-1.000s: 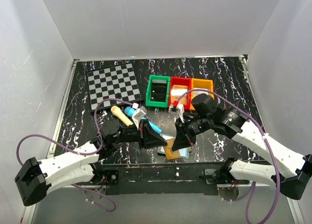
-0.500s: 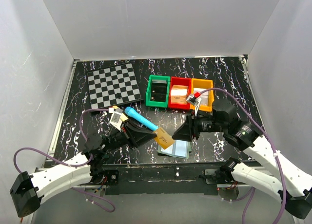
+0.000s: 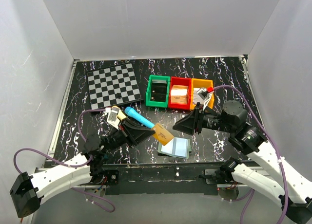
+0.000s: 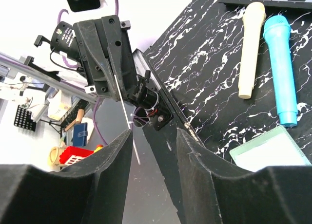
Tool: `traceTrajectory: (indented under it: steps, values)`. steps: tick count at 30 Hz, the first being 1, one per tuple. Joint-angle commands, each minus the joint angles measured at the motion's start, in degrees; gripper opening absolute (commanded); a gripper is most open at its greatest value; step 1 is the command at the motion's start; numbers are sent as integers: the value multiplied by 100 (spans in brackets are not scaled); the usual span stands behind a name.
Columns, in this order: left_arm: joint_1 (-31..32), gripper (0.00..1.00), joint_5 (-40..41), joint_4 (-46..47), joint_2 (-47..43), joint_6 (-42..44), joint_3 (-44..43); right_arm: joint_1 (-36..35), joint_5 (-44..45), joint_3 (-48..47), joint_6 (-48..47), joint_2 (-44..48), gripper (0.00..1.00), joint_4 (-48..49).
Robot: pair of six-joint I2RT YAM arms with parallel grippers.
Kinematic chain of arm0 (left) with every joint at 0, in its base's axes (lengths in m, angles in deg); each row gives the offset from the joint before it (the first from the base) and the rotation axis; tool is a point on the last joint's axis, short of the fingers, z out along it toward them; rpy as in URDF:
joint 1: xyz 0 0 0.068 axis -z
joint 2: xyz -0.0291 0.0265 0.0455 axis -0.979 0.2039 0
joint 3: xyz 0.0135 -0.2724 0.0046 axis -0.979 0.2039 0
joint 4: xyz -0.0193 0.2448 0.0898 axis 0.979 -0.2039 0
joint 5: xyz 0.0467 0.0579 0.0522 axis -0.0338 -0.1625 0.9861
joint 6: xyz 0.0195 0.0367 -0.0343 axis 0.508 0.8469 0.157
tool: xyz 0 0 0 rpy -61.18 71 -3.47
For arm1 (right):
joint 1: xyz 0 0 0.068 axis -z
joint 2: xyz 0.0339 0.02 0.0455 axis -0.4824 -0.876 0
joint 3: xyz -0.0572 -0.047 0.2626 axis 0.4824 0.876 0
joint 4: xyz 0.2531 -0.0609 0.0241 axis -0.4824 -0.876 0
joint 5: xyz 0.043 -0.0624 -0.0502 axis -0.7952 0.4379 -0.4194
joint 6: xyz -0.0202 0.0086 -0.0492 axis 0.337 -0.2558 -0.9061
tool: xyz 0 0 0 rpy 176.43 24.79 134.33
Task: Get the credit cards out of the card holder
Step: Place the credit card in the storage box.
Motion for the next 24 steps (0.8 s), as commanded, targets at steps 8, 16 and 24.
traceTrajectory:
  steps: [8,16,24]
  values:
    - [1,0,-17,-135,-39,18,-81,82,-773,-426,-68,-456,40,295]
    - [1,0,-35,-127,102,9,-125,82,-897,-444,82,-464,48,525]
    - [1,0,-61,-179,189,18,-265,-50,-1056,-619,-216,-728,42,7]
